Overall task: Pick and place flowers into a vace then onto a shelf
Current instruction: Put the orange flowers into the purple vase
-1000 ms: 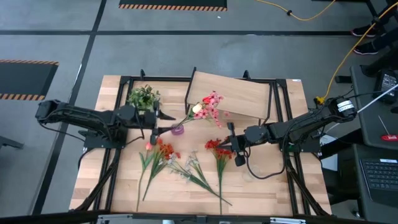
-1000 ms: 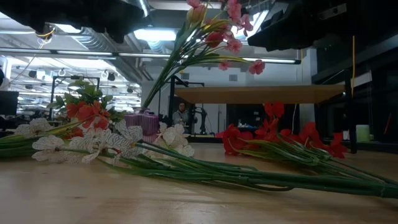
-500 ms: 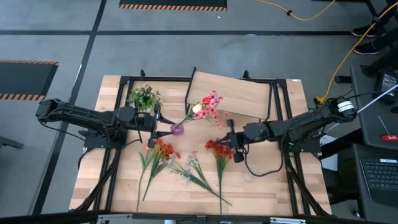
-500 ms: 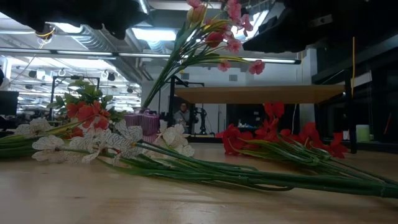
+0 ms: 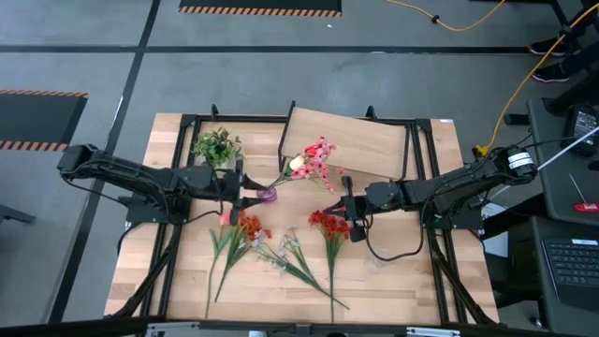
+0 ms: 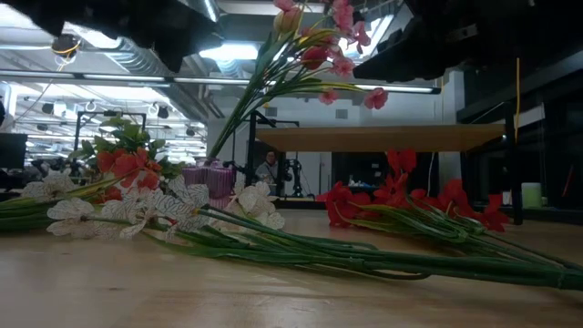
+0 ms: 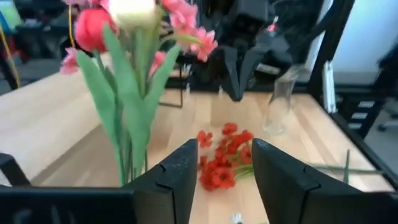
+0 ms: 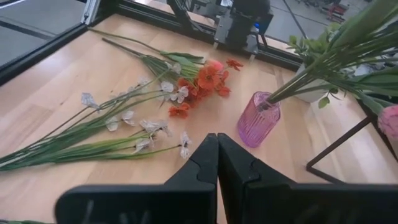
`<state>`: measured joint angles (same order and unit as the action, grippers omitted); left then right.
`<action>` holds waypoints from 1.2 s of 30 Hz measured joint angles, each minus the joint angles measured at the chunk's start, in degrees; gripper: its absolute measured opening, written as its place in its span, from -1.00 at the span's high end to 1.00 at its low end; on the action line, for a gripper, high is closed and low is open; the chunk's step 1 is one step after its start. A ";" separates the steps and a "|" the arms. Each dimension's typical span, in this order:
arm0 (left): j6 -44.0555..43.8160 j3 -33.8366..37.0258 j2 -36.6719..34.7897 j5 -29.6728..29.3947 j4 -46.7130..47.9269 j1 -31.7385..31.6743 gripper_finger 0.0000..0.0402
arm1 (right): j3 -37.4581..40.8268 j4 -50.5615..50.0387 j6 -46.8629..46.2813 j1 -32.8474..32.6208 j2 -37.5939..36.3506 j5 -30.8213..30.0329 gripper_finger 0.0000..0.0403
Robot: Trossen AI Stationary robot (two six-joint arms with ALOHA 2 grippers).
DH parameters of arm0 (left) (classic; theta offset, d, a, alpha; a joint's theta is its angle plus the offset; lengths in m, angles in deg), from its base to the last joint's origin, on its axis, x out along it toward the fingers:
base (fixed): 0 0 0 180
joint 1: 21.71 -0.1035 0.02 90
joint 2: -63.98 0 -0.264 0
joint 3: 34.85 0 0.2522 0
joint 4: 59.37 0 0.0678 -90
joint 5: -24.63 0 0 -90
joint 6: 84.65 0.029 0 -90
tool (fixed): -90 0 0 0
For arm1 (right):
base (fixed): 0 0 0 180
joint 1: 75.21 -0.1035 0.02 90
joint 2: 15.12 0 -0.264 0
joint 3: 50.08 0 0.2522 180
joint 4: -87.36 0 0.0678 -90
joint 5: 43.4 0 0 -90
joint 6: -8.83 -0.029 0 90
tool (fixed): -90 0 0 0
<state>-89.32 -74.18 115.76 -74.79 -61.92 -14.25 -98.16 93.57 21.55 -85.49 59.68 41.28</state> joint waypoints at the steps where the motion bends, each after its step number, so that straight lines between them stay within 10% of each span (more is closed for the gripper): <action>1: -0.05 -1.44 1.06 -1.19 1.73 0.97 0.30 | 0.00 0.01 0.45 0.00 0.00 0.00 0.97; 17: -31.33 -33.07 19.06 -16.35 56.09 13.59 0.46 | 0.04 -2.08 2.97 0.00 0.00 -1.07 0.97; 36: -57.04 -42.16 31.62 -11.11 70.20 21.16 0.46 | 0.07 -4.79 1.84 0.00 -0.13 -1.11 0.97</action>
<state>-146.36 -116.33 147.37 -85.90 8.28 6.91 -98.10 88.78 23.39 -85.49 59.55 40.16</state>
